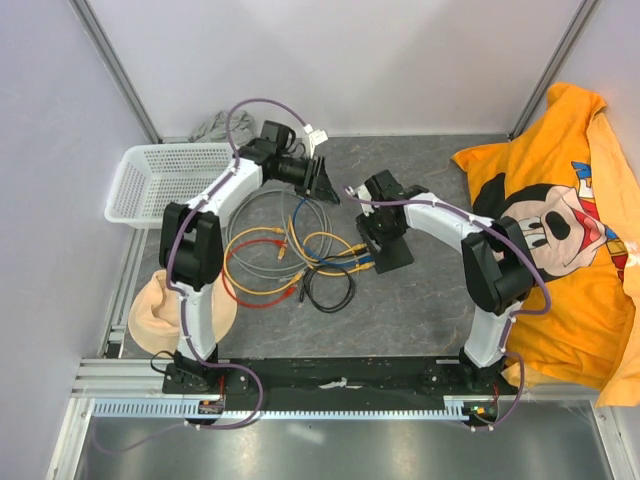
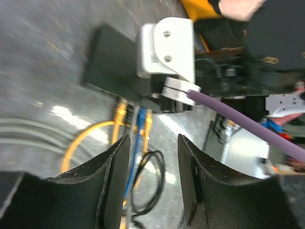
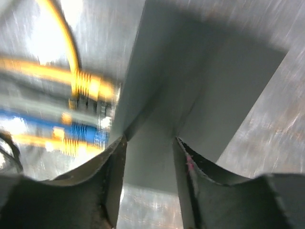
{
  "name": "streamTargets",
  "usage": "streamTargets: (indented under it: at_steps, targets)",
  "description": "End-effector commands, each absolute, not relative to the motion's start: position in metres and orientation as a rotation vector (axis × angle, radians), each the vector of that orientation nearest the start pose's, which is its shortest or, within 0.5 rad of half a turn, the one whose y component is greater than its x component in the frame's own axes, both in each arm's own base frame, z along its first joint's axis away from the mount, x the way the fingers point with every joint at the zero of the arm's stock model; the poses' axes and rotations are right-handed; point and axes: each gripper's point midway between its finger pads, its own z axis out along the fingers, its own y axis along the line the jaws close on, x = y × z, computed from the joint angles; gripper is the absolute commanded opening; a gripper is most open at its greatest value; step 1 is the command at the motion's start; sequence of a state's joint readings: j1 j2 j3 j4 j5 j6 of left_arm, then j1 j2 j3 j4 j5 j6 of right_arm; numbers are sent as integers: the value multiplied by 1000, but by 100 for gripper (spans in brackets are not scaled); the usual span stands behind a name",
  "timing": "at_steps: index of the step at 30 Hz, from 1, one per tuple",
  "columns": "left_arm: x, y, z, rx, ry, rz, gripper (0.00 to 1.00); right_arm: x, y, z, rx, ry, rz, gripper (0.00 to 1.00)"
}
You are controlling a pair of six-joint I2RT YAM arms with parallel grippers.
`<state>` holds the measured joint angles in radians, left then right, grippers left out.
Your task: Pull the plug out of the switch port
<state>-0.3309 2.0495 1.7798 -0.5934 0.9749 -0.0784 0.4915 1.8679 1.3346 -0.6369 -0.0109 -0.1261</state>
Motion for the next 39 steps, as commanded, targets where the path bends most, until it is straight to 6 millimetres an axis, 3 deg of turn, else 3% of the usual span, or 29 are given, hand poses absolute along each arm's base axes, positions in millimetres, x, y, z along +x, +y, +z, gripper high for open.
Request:
streamTargets:
  at_steps: [1,4,5,10,16,24,31,39]
  targets:
    - [395,-306,175,651,2261,-1495,51,319,163,49,-916,2684,70,49]
    - [397,-314,158,650,2286,-1514,51,309,154,37,-928,2703,51,36]
    - [396,-318,154,651,2295,-1522,51,307,150,31,-932,2709,29,26]
    - [392,-331,123,657,2357,-1545,51,309,135,18,-857,2769,79,0]
    - [377,-348,84,703,2433,-1531,52,301,138,7,-757,2836,354,0]
    - [381,-356,62,726,2481,-1464,53,300,141,5,-723,2850,384,0]
    - [369,-373,42,794,2502,-1450,47,307,141,1,-700,2862,359,0]
    - [371,-369,24,818,2546,-1360,46,305,146,2,-701,2865,402,1]
